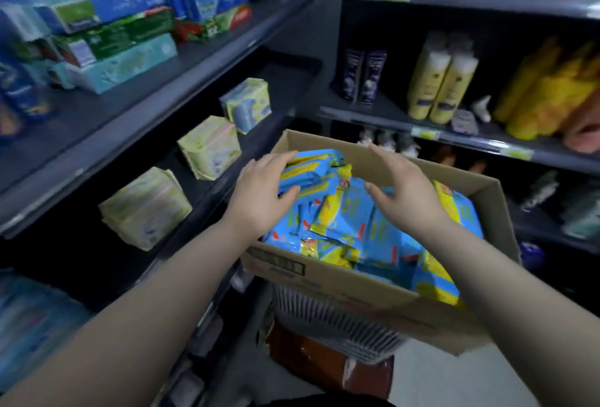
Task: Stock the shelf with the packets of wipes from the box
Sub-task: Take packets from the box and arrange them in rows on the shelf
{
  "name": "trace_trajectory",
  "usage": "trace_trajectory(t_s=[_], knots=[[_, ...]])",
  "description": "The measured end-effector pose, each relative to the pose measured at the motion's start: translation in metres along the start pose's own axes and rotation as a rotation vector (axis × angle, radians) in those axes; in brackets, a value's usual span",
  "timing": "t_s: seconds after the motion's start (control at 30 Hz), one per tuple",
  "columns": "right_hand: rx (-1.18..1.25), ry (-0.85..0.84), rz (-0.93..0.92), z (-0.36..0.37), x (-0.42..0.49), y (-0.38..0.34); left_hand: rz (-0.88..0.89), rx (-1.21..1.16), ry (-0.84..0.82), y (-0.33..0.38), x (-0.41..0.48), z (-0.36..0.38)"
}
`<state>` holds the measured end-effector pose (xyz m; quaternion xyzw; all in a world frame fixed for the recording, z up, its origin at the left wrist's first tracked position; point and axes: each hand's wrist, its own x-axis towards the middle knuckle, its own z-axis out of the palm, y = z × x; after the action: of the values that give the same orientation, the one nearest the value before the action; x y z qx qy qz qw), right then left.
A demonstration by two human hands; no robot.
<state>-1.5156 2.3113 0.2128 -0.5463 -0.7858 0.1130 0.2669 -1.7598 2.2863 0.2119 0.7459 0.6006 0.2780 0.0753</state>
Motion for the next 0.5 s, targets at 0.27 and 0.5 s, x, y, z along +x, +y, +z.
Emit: trace_trajectory(t_s=[0.27,0.5], knots=[[-0.095,-0.149,0.161,0.006,-0.016,0.025,0.114,0.094,-0.208,0.001,0.025,0.032],[-0.381,-0.339,0.266,0.034,0.004,0.014,0.182,0.038,-0.156,-0.013,0.033,0.041]])
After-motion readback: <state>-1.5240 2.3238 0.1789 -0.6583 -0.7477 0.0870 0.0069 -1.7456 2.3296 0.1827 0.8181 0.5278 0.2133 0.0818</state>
